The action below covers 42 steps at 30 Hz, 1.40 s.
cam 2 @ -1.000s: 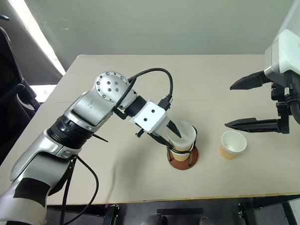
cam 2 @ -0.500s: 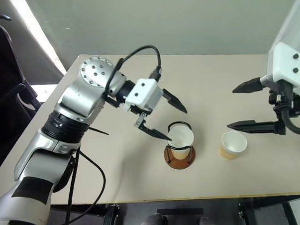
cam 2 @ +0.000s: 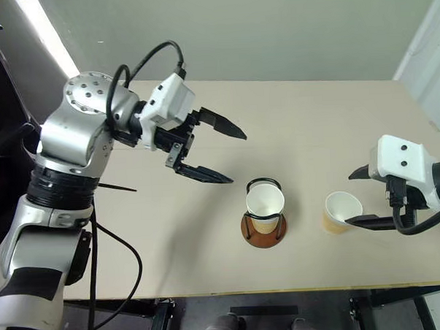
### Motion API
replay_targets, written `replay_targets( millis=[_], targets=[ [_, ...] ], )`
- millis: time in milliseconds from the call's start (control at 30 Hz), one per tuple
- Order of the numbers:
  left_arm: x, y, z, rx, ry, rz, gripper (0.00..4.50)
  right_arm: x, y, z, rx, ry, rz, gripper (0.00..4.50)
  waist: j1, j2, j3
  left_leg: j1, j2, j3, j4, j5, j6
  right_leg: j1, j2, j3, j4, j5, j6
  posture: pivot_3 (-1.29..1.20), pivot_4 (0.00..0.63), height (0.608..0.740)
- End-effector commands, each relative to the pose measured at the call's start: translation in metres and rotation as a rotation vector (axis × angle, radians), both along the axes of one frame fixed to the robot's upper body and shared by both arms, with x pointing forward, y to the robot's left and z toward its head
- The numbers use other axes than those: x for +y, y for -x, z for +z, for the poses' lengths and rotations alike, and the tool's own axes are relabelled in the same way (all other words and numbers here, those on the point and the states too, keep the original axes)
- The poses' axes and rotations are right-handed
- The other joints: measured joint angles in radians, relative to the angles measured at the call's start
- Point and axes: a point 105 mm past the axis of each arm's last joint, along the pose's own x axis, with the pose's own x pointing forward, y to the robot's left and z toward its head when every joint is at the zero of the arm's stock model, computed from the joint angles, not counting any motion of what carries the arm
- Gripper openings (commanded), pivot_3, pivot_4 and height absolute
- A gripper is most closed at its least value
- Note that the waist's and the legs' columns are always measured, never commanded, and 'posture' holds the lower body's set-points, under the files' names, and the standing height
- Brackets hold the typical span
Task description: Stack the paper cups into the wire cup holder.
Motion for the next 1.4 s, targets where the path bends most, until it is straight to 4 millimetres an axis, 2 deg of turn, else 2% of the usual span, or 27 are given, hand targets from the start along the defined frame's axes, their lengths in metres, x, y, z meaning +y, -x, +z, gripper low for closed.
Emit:
replay_targets(
  millis=[33, 400, 1000, 1100, 1167, 1400],
  targets=[
    [0.014, 0.007, 0.01, -0.035, 0.022, 0.021, 4.46, 0.0, -0.004, -0.004, -0.053, 0.035, 0.018, 4.5, 0.0, 0.0, 0.0, 0.0, 0.0, 0.0, 0.0, 0.0, 0.0, 0.0, 0.0, 0.0, 0.0, 0.0, 0.0, 0.0, 0.15, 0.74],
    [0.033, 0.014, -0.004, 0.051, 0.071, 0.165, 4.46, -0.003, -0.018, -0.042, 0.008, 0.097, 0.043, 4.5, -0.005, 0.0, 0.0, 0.002, 0.0, 0.0, 0.005, 0.0, 0.001, 0.003, 0.0, 0.0, 0.001, 0.001, 0.001, 0.0, 0.15, 0.74],
    [0.041, 0.016, -0.016, 0.075, 0.086, 0.247, 4.46, -0.008, -0.034, -0.069, 0.05, 0.169, 0.074, 4.5, -0.008, 0.0, 0.0, 0.003, 0.0, 0.0, 0.005, 0.0, 0.001, 0.005, 0.0, 0.0, 0.001, 0.001, 0.001, 0.0, 0.15, 0.74],
    [0.042, 0.016, -0.017, 0.077, 0.086, 0.251, 4.5, -0.008, -0.036, -0.072, 0.052, 0.182, 0.084, 3.89, -0.007, 0.0, 0.0, 0.003, 0.0, 0.0, 0.005, 0.0, 0.001, 0.005, 0.0, 0.0, 0.001, 0.001, 0.001, 0.0, 0.15, 0.74],
    [0.042, 0.016, -0.018, 0.077, 0.085, 0.254, 4.5, -0.007, -0.036, -0.074, 0.053, 0.187, 0.091, 3.26, -0.007, 0.0, 0.0, 0.003, 0.0, 0.0, 0.005, 0.0, 0.001, 0.005, 0.0, 0.0, 0.001, 0.001, 0.001, 0.0, 0.15, 0.74],
    [0.044, 0.016, -0.02, 0.077, 0.078, 0.262, 4.5, -0.004, -0.035, -0.078, 0.067, 0.202, 0.116, 0.64, -0.007, 0.0, 0.0, 0.003, 0.0, 0.0, 0.005, 0.0, 0.001, 0.005, 0.0, 0.0, 0.001, 0.001, 0.001, 0.0, 0.15, 0.74]
  ],
)
